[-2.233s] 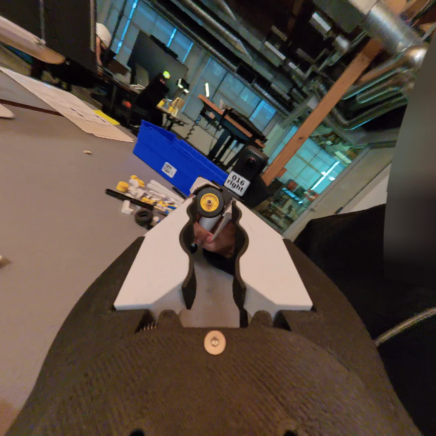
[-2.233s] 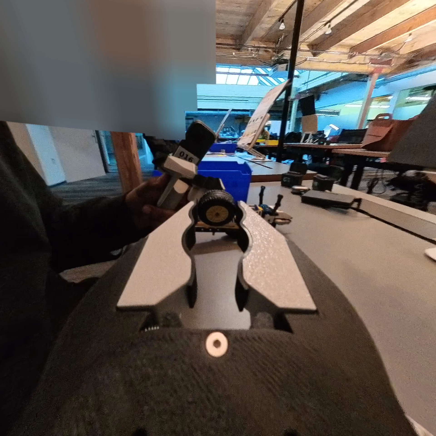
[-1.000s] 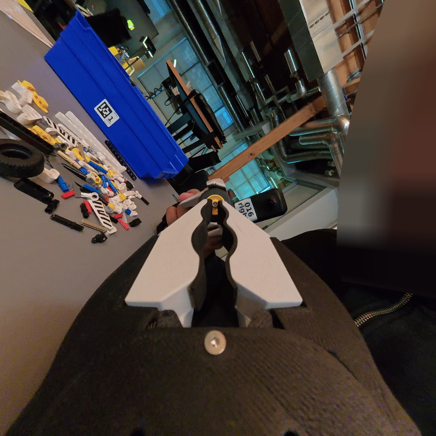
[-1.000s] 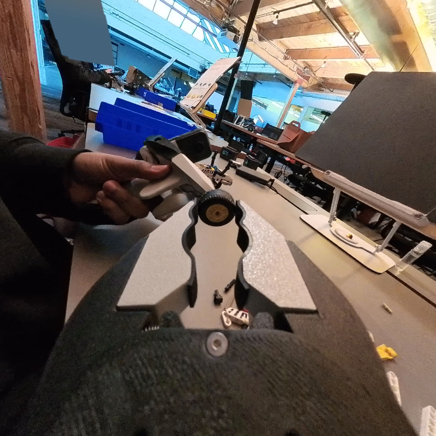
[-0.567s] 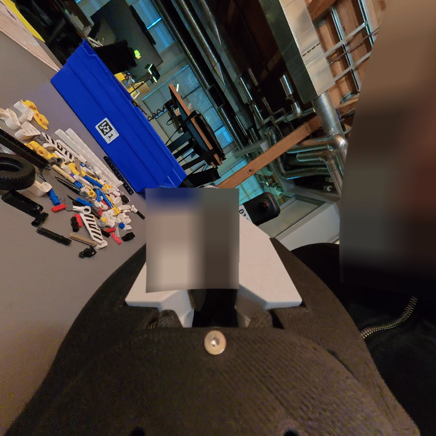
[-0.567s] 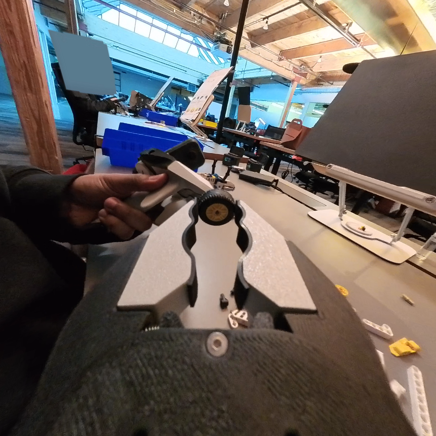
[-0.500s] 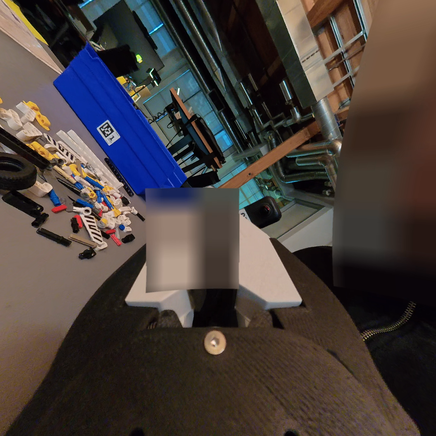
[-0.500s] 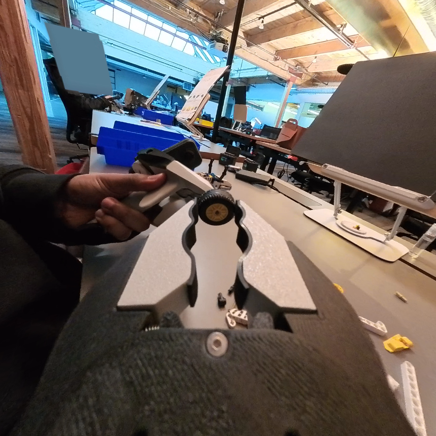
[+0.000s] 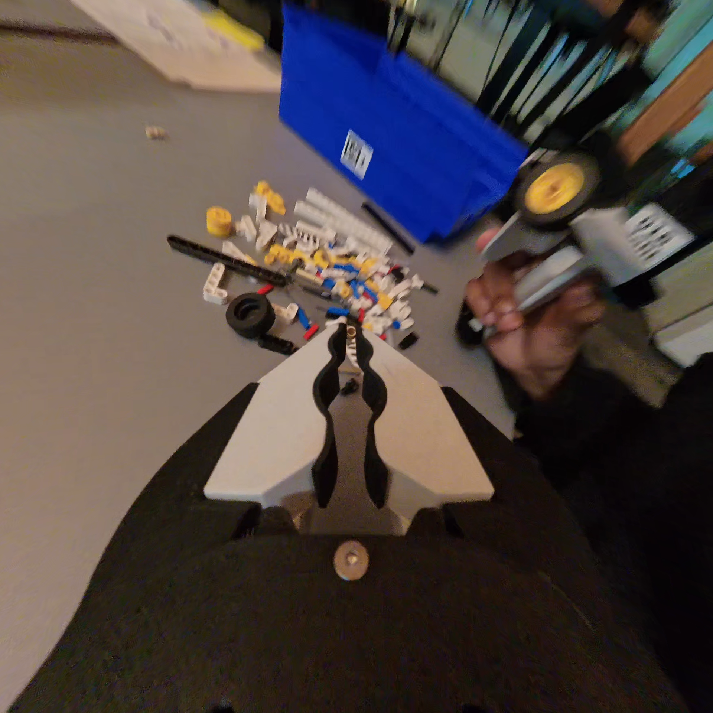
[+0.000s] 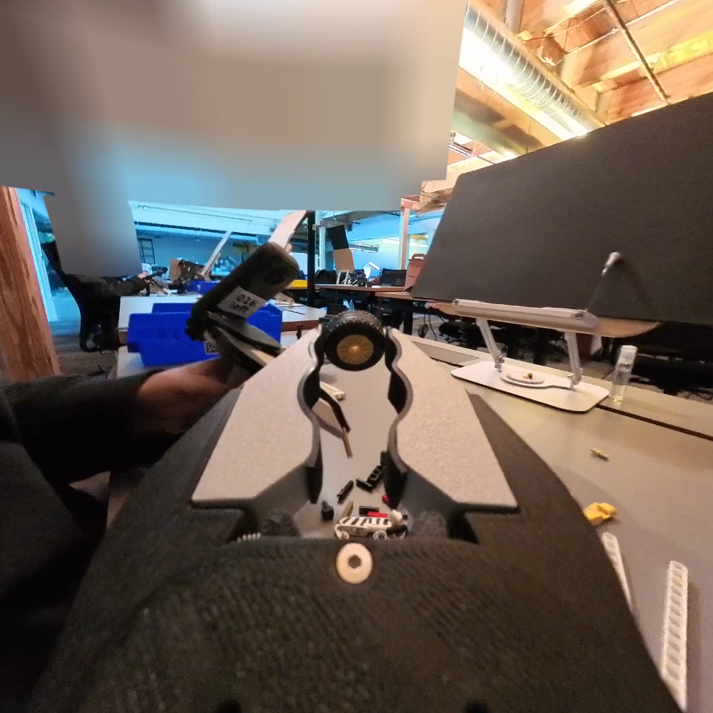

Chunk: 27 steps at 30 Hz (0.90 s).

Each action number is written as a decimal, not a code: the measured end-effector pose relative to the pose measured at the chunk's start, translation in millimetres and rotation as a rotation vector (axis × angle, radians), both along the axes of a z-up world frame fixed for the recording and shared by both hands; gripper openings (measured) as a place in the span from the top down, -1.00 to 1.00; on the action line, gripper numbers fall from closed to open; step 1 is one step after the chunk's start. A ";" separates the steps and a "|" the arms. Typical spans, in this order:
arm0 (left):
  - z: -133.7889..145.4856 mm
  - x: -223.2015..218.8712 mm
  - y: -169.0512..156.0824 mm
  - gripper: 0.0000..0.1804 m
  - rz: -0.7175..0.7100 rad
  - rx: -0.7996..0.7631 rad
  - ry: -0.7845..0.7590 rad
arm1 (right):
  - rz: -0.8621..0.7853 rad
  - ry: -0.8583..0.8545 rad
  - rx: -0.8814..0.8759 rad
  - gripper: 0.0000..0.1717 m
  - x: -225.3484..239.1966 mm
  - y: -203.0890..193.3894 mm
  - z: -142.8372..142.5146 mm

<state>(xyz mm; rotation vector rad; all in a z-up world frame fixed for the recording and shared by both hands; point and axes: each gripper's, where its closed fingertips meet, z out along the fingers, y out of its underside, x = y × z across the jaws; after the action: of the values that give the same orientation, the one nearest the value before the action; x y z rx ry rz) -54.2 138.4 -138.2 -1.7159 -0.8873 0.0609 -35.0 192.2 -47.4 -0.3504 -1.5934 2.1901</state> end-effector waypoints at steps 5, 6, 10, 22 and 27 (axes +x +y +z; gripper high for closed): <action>-32.9 -24.6 20.8 1.00 -0.018 -0.150 -0.034 | -0.011 -0.065 -0.035 0.66 -9.1 8.1 -3.0; -35.2 -26.7 21.8 0.99 -0.014 -0.158 -0.037 | -0.011 -0.070 -0.026 0.66 -9.5 7.1 -4.7; -31.5 -28.0 21.2 0.89 -0.007 -0.131 -0.022 | -0.009 -0.058 0.006 0.67 -6.7 1.6 -8.3; 52.4 22.0 19.9 0.60 -0.248 0.563 -0.167 | 0.166 0.050 0.020 0.67 27.4 -21.9 -4.6; 80.9 52.5 10.8 0.51 -0.531 0.962 -0.479 | 0.305 0.081 -0.047 0.67 50.3 -39.5 5.0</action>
<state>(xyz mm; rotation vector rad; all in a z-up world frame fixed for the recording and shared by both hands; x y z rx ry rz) -1.7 149.3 -57.2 -0.9856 -0.5949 -1.0078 15.2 152.7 -42.4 -0.0308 -1.6433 2.4344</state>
